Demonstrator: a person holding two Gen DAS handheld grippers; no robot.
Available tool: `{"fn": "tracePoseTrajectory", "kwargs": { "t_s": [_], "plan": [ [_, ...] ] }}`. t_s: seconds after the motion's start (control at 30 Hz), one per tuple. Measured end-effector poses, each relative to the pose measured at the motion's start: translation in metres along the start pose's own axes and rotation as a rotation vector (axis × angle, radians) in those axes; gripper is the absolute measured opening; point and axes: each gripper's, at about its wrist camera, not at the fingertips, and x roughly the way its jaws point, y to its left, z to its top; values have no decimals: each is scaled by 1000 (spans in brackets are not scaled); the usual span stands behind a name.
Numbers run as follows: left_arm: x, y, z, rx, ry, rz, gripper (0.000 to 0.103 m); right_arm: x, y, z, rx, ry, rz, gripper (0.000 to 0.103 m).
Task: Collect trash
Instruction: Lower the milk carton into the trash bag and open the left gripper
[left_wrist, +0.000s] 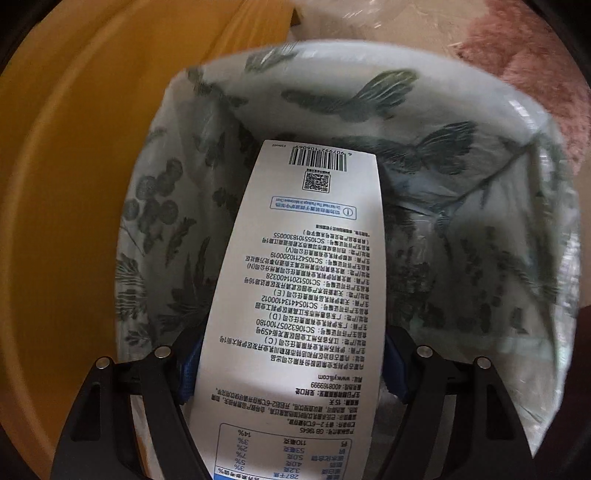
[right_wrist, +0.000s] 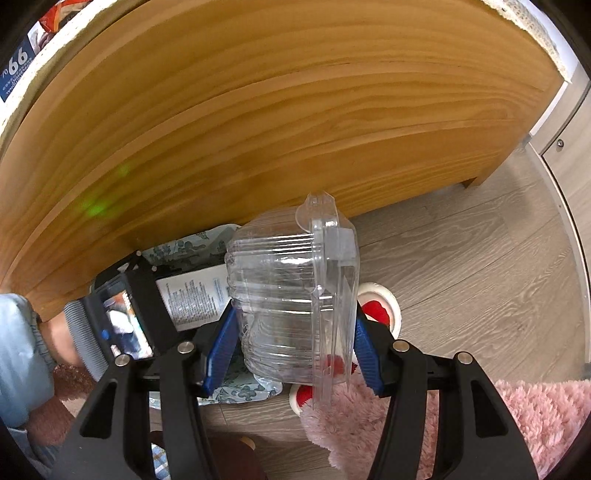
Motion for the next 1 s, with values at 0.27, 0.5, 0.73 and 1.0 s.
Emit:
{"fn": "tracePoseTrajectory", "kwargs": {
  "t_s": [0.27, 0.5, 0.73, 1.0],
  "plan": [
    [26, -26, -1, 110, 49, 77, 81, 2, -1, 1, -3, 4, 3, 56],
    [11, -20, -8, 73, 40, 41, 85, 1, -3, 0, -9, -2, 10, 56],
    [-13, -1, -13, 10, 46, -8, 85, -1, -5, -2, -15, -18, 19, 56],
    [-75, 33, -39, -67, 44, -38, 86, -9, -6, -7, -26, -51, 32, 56]
  ]
}}
